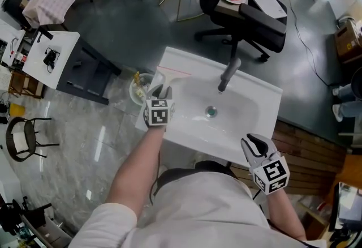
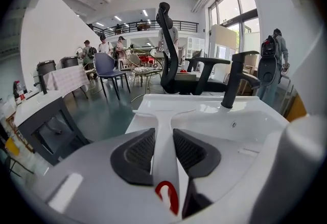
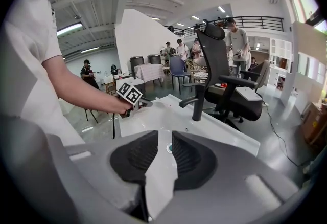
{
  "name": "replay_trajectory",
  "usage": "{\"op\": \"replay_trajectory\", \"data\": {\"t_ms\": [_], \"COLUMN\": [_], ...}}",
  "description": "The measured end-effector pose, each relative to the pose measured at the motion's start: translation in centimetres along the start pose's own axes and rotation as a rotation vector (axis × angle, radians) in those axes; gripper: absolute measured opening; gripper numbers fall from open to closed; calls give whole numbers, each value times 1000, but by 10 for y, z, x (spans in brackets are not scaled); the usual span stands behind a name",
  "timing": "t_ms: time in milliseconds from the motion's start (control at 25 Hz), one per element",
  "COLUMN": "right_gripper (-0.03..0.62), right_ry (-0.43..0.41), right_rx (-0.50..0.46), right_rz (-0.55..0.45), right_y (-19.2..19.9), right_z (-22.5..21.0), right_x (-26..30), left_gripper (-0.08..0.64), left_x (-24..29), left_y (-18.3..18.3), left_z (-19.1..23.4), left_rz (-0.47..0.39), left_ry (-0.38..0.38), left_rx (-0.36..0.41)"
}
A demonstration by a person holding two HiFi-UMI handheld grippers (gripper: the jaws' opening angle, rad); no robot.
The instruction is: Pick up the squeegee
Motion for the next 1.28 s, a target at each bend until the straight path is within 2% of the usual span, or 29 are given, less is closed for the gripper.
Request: {"op": "replay_trajectory", "data": {"t_ms": [440,920,1280], "right_gripper": [71,54,25], "right_ry": [-56,-63,-43], "right_rx": [-30,-66,-83], "right_rz": [-30,-72,-94], "right_y": [-16,-30,-28], "right_z": [49,141,223], "right_x": [19,34,26], "left_gripper": [118,118,118], "left_x": [-79,-212,-317], "left_y": [-5,1,28], "left_z": [8,41,67], "left_rz": [-62,-162,-222], "left_ry": [55,128,187], "left_rx": [-12,-28,-40]}}
Point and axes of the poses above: the fingertips, and each gripper's own axes: x forward along the fingers, z to its left, y out of its underside, the point moved 4 cm from there along -x, backward along the fingers, and after that the axes turned 2 degrees about -z, right-handed, at the moved point
